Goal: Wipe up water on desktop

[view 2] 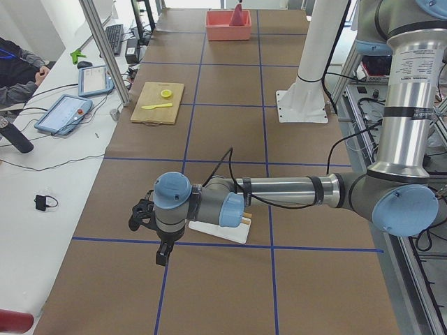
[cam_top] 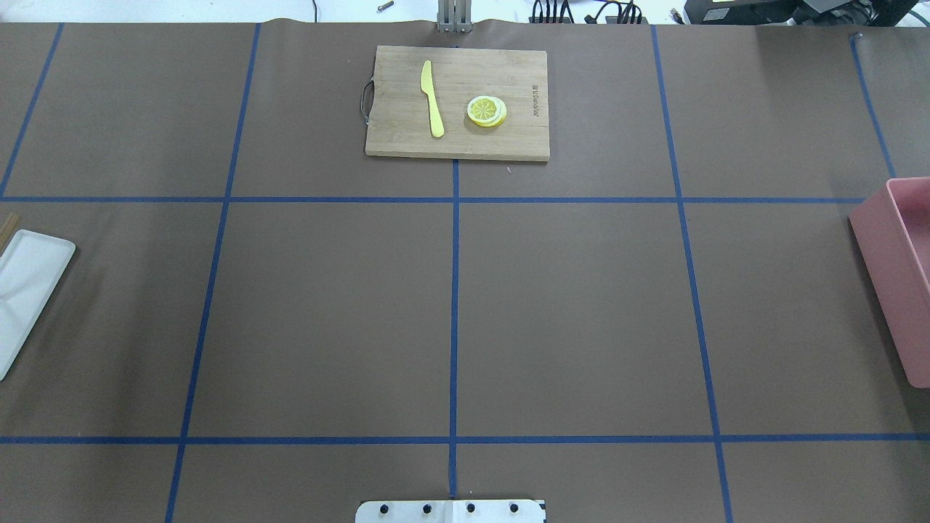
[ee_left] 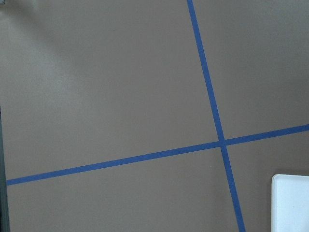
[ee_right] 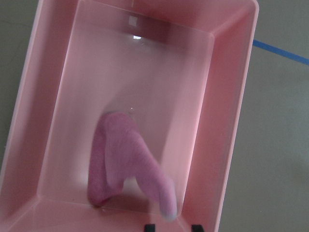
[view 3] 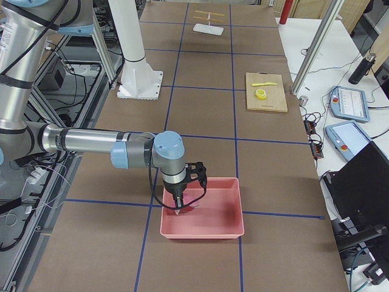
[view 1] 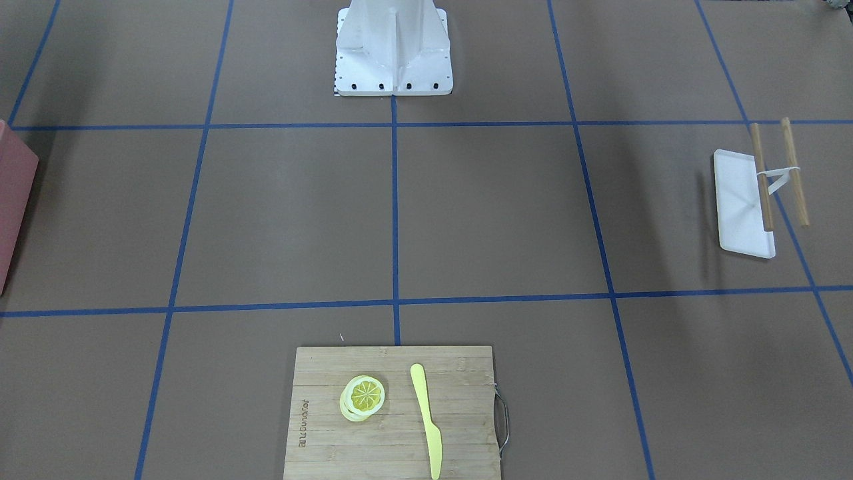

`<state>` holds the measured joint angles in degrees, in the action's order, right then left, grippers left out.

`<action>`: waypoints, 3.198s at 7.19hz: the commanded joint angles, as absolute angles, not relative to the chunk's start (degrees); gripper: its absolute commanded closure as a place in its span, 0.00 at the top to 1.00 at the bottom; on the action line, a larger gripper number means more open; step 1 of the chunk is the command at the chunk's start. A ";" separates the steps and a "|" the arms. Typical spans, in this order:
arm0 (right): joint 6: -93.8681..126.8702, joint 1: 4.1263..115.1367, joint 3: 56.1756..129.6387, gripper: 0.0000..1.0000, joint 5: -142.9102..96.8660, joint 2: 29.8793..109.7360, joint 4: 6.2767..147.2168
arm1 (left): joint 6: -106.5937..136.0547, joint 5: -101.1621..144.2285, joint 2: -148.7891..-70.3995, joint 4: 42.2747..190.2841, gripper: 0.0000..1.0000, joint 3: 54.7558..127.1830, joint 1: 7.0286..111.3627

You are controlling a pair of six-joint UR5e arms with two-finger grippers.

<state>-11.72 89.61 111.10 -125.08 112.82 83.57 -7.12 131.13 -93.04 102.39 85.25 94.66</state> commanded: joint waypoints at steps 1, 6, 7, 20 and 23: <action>-12.22 89.47 111.01 1.00 -125.16 112.68 83.50 | -7.12 131.13 -93.08 102.39 0.98 85.25 94.66; -7.74 89.56 108.90 1.00 -125.43 109.51 83.32 | -4.57 135.78 -92.90 90.05 0.98 86.21 94.75; -8.43 89.65 109.24 1.00 -124.03 109.60 82.62 | -4.83 136.14 -91.25 87.22 0.98 87.26 94.75; 3.96 87.01 102.39 1.00 -126.91 103.89 81.47 | -4.66 136.93 -89.74 87.80 0.98 88.86 94.66; 3.96 86.75 102.74 1.00 -127.00 103.80 81.47 | -4.66 136.93 -89.74 87.89 0.98 88.59 94.66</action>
